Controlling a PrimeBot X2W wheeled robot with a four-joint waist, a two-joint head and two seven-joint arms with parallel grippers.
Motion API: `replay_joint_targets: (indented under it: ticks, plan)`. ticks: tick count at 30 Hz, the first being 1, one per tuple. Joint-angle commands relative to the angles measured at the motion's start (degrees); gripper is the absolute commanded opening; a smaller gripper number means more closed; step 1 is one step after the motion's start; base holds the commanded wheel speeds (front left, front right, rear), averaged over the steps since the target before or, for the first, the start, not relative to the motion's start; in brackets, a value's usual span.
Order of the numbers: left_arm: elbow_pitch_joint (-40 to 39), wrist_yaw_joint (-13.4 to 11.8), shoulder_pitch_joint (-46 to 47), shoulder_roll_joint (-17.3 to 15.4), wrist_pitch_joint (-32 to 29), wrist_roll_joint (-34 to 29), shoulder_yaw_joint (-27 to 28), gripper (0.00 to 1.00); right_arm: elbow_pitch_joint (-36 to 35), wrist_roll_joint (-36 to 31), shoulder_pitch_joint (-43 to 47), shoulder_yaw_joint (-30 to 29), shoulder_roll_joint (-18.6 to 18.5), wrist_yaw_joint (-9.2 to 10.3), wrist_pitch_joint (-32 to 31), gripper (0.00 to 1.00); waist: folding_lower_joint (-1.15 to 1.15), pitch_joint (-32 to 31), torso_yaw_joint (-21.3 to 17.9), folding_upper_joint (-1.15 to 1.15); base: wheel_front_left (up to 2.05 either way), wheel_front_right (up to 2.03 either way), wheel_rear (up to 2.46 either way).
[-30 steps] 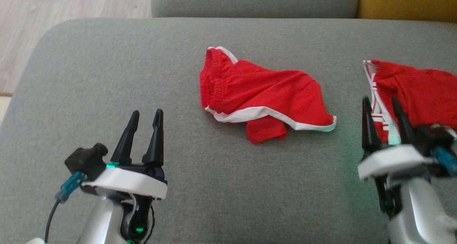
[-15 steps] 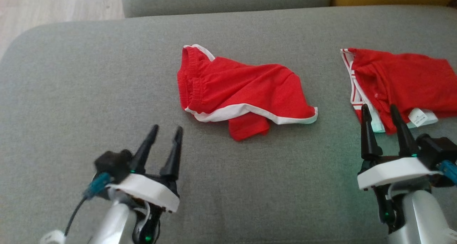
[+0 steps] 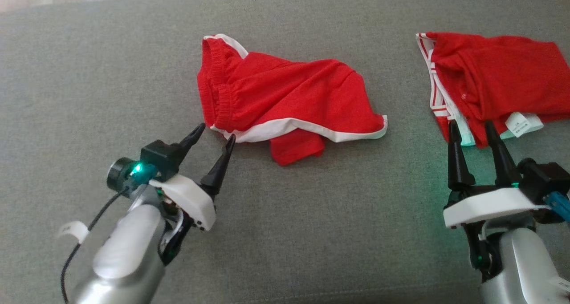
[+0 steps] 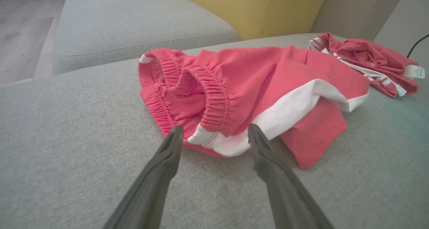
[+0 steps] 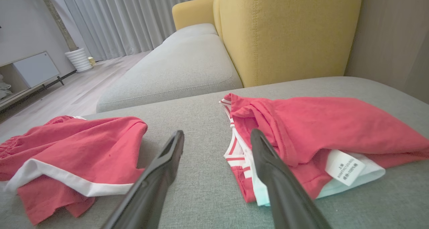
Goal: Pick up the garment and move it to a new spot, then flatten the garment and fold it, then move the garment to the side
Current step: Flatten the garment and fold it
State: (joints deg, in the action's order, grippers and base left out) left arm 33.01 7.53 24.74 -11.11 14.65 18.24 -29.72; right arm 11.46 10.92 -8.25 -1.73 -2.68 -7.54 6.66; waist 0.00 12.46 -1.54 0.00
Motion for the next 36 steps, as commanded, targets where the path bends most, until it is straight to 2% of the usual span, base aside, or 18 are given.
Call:
replay_joint_targets:
  ticks: [1,8,24,25,26,27,28,36]
  plan:
    - [-1.17,-0.05,2.79,-3.0,0.35,0.88,0.96,1.0,-1.49,-0.02,-2.07,1.38,-0.2,0.05,0.69,1.0,0.0,0.77,-0.49,0.0,0.0,0.0,0.0]
    - [0.29,-0.05,6.74,-5.71,0.35,3.37,-1.59,1.0,-1.04,0.47,-3.33,2.05,-0.2,0.05,1.53,1.0,0.0,2.74,-1.56,0.0,0.0,0.0,0.0]
    - [4.06,-0.05,11.42,-8.22,0.35,9.73,-9.34,1.0,0.43,0.28,-4.86,1.66,-0.2,0.05,2.1,1.0,0.0,4.09,-1.91,0.0,0.0,0.0,0.0]
    - [4.1,-0.05,11.6,-8.27,0.35,10.19,-9.64,0.96,0.5,0.13,-4.93,1.62,-0.2,0.05,2.04,1.0,0.0,4.14,-1.85,0.0,0.0,0.0,0.0]
    - [4.1,-0.05,11.7,-8.21,0.35,10.88,-9.95,0.48,0.58,-0.05,-4.97,1.62,-0.2,0.05,1.97,1.0,0.0,4.16,-1.76,0.0,0.0,0.0,0.0]
    - [4.03,-0.05,11.82,-8.19,0.35,11.58,-10.25,0.1,0.69,-0.2,-4.99,1.66,-0.2,0.05,1.89,1.0,0.0,4.17,-1.65,0.0,0.0,0.0,0.0]
    - [3.92,-0.05,11.97,-8.23,0.35,12.12,-10.63,0.0,0.85,-0.29,-5.01,1.73,-0.2,0.05,1.73,1.0,0.0,4.18,-1.53,0.0,0.0,0.0,0.0]
    - [0.35,-0.05,11.79,-9.05,0.35,14.66,-9.81,0.0,2.56,-0.91,-5.87,2.78,-0.2,0.05,-0.25,1.0,0.0,3.56,0.74,0.0,0.0,0.0,0.0]
